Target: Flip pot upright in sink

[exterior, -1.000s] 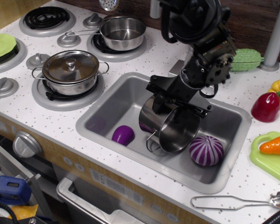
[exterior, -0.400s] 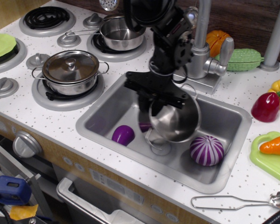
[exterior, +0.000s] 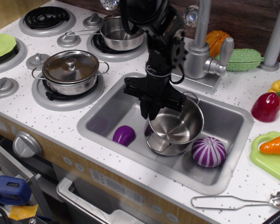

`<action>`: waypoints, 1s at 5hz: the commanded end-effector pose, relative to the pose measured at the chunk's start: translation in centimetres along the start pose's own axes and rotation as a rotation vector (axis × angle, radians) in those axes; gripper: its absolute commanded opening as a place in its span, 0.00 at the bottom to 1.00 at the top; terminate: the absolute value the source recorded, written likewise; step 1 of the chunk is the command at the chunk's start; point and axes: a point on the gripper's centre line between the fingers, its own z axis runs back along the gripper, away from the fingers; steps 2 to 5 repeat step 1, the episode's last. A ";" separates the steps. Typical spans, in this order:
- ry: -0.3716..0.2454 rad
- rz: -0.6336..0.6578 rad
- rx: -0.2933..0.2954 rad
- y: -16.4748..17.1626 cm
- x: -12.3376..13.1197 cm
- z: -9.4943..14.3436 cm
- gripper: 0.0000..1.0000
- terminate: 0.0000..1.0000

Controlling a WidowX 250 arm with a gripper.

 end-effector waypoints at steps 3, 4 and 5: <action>-0.050 0.018 -0.031 -0.2 1.0 0.5 1.00 1.00; -0.050 0.018 -0.031 -0.2 1.0 0.5 1.00 1.00; -0.050 0.018 -0.031 -0.2 1.0 0.5 1.00 1.00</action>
